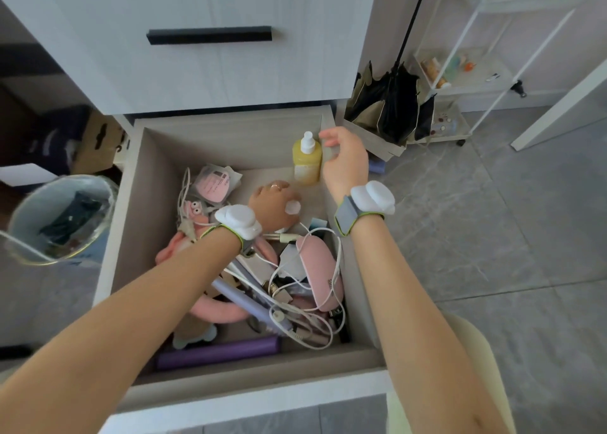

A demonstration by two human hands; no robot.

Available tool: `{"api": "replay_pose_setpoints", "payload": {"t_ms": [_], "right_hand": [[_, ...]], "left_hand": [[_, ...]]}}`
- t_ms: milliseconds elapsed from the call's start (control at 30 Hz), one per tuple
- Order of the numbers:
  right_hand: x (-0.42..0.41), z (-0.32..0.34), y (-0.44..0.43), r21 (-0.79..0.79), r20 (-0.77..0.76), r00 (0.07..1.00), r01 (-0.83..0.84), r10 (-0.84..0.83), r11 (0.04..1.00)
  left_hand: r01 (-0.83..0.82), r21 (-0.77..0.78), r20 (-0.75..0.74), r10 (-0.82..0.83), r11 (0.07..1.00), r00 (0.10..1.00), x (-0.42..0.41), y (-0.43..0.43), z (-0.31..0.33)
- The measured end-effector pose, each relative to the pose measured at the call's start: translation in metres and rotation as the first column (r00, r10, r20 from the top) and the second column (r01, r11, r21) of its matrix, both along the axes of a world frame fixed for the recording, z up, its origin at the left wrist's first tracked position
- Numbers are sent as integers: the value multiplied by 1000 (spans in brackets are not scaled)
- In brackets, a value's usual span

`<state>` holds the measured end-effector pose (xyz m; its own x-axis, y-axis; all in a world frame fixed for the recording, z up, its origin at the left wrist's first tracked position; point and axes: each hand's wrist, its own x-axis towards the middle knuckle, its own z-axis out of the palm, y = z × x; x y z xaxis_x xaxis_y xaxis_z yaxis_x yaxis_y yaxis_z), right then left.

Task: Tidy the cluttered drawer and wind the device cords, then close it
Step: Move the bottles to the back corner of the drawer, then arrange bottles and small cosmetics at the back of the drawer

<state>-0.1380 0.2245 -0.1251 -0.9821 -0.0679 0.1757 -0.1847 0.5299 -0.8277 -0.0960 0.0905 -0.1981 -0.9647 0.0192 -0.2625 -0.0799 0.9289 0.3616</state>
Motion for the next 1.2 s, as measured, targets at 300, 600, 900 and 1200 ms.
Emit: {"api": "replay_pose_setpoints", "payload": {"t_ms": [300,600,900,1200], "right_hand": [[23,3,-18,326,22,920,-378,392,867],[41,-17,-37,519,455,692,-718,560,465],[63,-26,-46,462,672,517,-852,530,247],[64,-35,-48,468,726,510,-858,461,211]], "left_hand": [[127,-94,-11,-129,987,992,36,-40,1],[82,143,96,-96,986,991,61,-68,8],[171,115,-49,-167,979,985,95,-67,24],[271,-20,-10,-272,962,962,95,-55,26]]}}
